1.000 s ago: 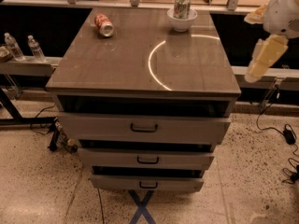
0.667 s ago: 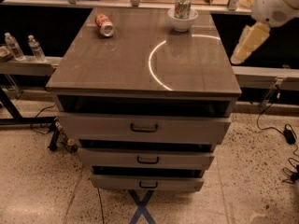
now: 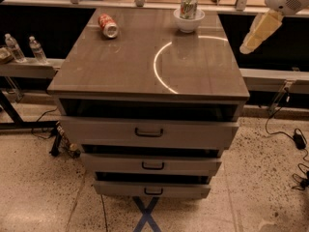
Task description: Pick 7up can from white bowl and place on counter
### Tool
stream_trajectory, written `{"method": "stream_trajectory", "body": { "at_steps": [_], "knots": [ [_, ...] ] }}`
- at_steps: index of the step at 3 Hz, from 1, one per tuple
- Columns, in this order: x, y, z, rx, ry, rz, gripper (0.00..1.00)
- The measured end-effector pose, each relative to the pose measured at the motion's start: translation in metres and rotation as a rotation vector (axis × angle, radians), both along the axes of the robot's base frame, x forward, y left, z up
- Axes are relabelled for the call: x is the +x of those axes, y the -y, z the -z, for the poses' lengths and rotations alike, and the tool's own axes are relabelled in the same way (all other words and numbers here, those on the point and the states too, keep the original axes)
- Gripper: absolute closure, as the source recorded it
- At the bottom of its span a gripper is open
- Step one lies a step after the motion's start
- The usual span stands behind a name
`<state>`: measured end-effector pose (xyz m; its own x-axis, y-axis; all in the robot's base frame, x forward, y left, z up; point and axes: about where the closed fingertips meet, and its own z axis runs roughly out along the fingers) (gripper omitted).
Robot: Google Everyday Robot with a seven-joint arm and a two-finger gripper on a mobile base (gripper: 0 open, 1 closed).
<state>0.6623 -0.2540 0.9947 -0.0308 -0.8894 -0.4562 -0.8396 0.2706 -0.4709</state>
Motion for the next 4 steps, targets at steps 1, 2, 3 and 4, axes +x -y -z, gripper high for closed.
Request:
{"method": "stream_trajectory", "body": {
  "at_steps": [1, 2, 3, 4],
  "knots": [
    [0.014, -0.002, 0.007, 0.030, 0.022, 0.039, 0.00],
    [0.063, -0.002, 0.017, 0.128, 0.075, 0.154, 0.00],
    [0.138, -0.009, 0.024, 0.316, 0.160, 0.304, 0.00],
    [0.181, -0.019, 0.025, 0.443, 0.190, 0.386, 0.00]
  ]
}}
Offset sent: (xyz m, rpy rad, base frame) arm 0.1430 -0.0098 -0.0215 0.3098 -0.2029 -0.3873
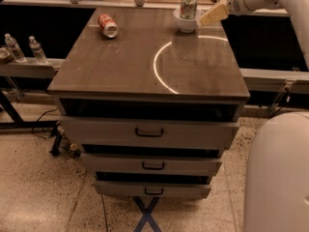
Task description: Pick 7up can from white bowl and place on counter
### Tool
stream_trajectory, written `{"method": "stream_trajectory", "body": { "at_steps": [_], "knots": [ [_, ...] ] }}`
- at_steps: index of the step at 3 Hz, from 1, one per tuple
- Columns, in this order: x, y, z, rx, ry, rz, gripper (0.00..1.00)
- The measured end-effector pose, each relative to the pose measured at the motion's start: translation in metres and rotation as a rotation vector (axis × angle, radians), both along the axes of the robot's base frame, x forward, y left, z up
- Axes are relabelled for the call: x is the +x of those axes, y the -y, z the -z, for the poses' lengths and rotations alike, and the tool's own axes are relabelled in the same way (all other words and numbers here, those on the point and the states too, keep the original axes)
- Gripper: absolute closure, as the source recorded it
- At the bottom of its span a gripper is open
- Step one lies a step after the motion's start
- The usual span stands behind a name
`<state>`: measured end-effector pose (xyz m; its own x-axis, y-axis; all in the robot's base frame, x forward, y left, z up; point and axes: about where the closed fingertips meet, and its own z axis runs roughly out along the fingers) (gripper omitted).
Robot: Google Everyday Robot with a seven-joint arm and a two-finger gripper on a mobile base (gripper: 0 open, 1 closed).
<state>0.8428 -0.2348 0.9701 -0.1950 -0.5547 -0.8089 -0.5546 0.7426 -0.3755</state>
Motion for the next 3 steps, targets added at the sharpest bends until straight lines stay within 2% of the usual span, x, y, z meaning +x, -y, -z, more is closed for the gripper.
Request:
{"method": "stream_trajectory", "body": {
  "at_steps": [1, 3],
  "knots": [
    [0.006, -0.001, 0.001, 0.023, 0.001, 0.013, 0.00],
    [0.052, -0.041, 0.028, 0.217, 0.020, 0.066, 0.00]
  ]
}}
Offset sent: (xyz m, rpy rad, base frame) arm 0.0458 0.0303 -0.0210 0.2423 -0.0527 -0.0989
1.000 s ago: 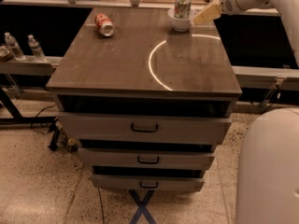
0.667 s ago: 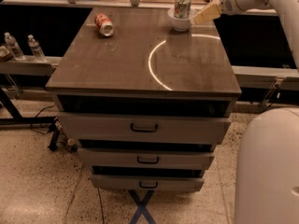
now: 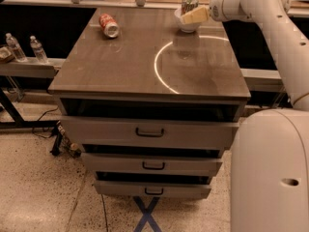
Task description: Pick 7up can from white bowl and place on counter
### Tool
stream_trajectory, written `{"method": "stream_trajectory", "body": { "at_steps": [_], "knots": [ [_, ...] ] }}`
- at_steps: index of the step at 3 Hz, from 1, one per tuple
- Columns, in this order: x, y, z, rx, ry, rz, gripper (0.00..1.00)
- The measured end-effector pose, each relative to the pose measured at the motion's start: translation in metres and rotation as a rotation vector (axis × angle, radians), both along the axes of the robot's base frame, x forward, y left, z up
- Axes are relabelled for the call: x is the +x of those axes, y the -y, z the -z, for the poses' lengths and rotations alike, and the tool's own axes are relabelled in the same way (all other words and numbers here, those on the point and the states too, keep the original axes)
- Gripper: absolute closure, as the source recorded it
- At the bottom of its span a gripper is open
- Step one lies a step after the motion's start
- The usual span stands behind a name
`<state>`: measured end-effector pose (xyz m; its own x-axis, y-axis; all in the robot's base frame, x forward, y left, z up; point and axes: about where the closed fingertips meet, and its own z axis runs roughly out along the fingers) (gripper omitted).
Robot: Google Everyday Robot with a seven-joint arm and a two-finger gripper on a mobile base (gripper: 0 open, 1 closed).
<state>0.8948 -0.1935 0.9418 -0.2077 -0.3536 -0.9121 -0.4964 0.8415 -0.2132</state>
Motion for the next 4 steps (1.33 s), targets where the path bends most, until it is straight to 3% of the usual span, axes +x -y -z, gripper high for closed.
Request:
{"method": "stream_trajectory", "body": {
  "at_steps": [1, 3, 4],
  "knots": [
    [0.023, -0.019, 0.011, 0.058, 0.002, 0.017, 0.00],
    [0.064, -0.036, 0.013, 0.091, 0.071, 0.050, 0.00],
    [0.079, -0.032, 0.013, 0.097, 0.105, 0.087, 0.17]
  ]
}}
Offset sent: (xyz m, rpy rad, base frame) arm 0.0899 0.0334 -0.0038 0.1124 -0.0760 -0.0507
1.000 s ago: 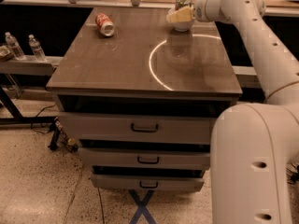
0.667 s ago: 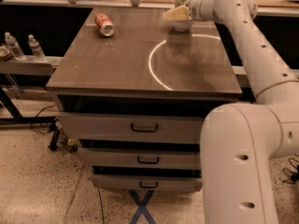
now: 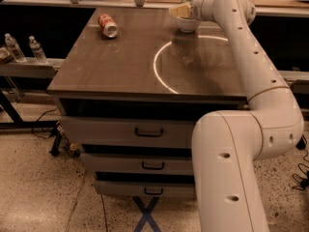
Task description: Pick 7up can from white bowl and place on counter
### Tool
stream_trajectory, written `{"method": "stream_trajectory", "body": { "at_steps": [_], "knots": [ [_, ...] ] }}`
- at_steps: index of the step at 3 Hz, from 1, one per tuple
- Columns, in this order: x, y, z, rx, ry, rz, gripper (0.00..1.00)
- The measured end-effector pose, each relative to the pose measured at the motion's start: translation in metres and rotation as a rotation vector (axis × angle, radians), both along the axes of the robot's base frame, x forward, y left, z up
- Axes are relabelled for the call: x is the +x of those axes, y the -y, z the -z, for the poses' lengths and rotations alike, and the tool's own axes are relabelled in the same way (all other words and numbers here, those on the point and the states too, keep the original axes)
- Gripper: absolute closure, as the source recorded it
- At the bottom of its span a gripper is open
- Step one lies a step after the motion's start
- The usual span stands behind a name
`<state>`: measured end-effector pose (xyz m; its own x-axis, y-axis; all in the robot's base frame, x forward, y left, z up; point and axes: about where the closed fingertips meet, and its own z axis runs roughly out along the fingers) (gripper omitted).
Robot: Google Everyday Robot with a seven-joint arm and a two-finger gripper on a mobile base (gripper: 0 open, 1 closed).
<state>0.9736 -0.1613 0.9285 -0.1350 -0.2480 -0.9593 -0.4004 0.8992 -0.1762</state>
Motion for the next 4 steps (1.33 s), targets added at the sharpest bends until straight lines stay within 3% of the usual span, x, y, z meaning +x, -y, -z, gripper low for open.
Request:
{"method": "stream_trajectory", "body": {
  "at_steps": [1, 2, 3, 4],
  "knots": [
    [0.012, 0.014, 0.003, 0.018, 0.023, 0.055, 0.49],
    [0.015, 0.019, 0.000, 0.030, 0.039, 0.072, 0.72],
    [-0.007, -0.008, -0.047, 0.074, 0.075, -0.036, 1.00],
    [-0.050, -0.055, -0.078, 0.160, 0.047, -0.250, 1.00]
  ]
}}
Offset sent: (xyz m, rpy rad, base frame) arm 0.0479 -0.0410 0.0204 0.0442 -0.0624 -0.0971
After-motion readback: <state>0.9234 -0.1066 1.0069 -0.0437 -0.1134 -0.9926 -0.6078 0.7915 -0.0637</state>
